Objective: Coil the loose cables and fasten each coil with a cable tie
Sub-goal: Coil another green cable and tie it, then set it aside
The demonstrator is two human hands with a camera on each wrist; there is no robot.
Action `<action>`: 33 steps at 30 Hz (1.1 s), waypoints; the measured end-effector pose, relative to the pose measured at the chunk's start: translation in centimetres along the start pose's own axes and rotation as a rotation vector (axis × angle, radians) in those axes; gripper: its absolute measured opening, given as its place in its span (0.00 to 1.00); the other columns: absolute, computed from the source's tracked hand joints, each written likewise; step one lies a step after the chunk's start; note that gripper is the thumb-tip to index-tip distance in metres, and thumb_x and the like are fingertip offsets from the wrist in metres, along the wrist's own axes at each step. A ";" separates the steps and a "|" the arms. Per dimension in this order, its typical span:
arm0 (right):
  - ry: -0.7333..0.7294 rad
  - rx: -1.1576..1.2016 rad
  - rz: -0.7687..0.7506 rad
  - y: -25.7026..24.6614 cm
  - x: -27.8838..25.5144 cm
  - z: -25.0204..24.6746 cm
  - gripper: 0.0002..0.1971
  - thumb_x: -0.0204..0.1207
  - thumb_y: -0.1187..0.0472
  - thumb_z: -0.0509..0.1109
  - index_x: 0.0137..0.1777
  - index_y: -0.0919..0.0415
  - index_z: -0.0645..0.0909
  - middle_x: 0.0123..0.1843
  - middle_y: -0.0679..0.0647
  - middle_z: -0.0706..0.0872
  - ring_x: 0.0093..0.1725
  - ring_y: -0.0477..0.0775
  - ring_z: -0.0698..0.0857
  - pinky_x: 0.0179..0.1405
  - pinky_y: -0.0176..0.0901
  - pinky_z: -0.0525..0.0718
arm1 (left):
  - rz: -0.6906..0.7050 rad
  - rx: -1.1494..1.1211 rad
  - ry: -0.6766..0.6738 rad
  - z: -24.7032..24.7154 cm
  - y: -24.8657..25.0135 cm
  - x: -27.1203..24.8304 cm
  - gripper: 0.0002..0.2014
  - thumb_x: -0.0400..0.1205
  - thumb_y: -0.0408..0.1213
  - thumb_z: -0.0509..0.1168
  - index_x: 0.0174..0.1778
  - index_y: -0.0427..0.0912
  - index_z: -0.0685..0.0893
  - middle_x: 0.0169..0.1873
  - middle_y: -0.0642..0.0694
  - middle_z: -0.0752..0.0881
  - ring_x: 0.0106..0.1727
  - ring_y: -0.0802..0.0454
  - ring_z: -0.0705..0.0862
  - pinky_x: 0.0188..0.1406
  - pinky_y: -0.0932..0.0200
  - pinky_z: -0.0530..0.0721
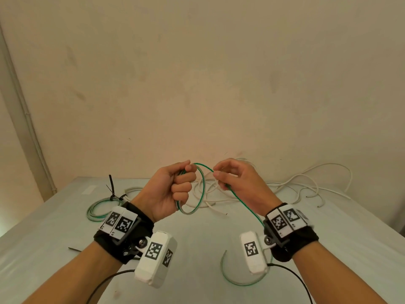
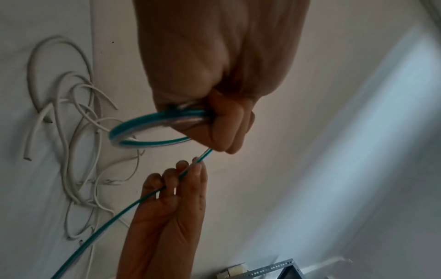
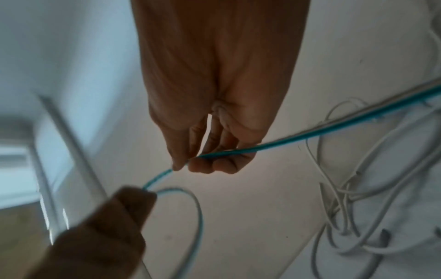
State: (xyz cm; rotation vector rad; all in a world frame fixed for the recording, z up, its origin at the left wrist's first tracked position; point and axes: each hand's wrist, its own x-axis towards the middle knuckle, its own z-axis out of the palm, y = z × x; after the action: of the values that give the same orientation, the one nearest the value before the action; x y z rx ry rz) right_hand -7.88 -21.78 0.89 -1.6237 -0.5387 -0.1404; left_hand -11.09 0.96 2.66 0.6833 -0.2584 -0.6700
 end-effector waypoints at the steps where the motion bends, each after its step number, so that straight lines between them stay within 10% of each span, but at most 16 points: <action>1: -0.002 -0.078 -0.014 0.3 0.0 0.2 0.05 0.82 0.64 0.78 0.55 0.63 0.87 0.38 0.53 0.88 0.34 0.52 0.82 0.39 0.45 0.82 | 0.007 -0.023 -0.043 -0.2 0.2 0.1 0.11 0.90 0.40 0.60 0.42 0.42 0.75 0.27 0.53 0.56 0.21 0.57 0.53 0.16 0.63 0.54; 10: -0.084 -0.801 -0.086 3.2 -1.2 3.8 0.16 0.94 0.46 0.53 0.55 0.51 0.80 0.39 0.46 0.83 0.41 0.53 0.82 0.47 0.53 0.81 | 0.156 -0.103 -0.146 0.5 0.7 0.4 0.10 0.91 0.43 0.58 0.55 0.40 0.79 0.25 0.52 0.56 0.21 0.57 0.54 0.17 0.64 0.55; 17: 0.033 -0.177 0.024 3.5 -1.5 3.7 0.11 0.90 0.49 0.65 0.56 0.53 0.87 0.35 0.47 0.77 0.35 0.49 0.76 0.38 0.49 0.75 | 0.272 0.010 0.048 1.3 2.9 -0.9 0.14 0.89 0.43 0.56 0.59 0.41 0.84 0.26 0.53 0.52 0.21 0.57 0.49 0.15 0.64 0.51; 23: 0.271 -0.341 -0.061 2.4 0.1 2.2 0.14 0.90 0.52 0.67 0.51 0.57 0.91 0.33 0.54 0.87 0.34 0.48 0.87 0.40 0.48 0.88 | 0.062 0.118 -0.057 -0.1 2.5 -1.9 0.08 0.86 0.42 0.67 0.45 0.43 0.79 0.24 0.54 0.55 0.20 0.57 0.52 0.16 0.63 0.52; 26: 0.195 -0.581 -0.067 2.8 0.5 2.5 0.18 0.93 0.52 0.61 0.47 0.59 0.87 0.35 0.54 0.87 0.36 0.48 0.84 0.41 0.43 0.82 | 0.025 0.126 -0.107 0.3 2.3 -2.0 0.12 0.87 0.44 0.68 0.40 0.44 0.78 0.23 0.54 0.56 0.19 0.57 0.53 0.15 0.63 0.53; 33: -0.014 0.035 0.257 2.5 0.1 3.7 0.18 0.94 0.52 0.56 0.53 0.51 0.89 0.37 0.49 0.80 0.46 0.49 0.78 0.58 0.53 0.73 | 0.156 0.319 0.145 2.3 1.9 -1.9 0.18 0.86 0.50 0.60 0.31 0.46 0.75 0.23 0.55 0.51 0.19 0.57 0.47 0.15 0.65 0.46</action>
State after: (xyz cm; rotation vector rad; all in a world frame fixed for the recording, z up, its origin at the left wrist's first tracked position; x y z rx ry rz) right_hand -7.54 -18.21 -1.87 -1.6458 -0.3368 0.0712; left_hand -12.60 2.11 5.58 1.0018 -0.2843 -0.4304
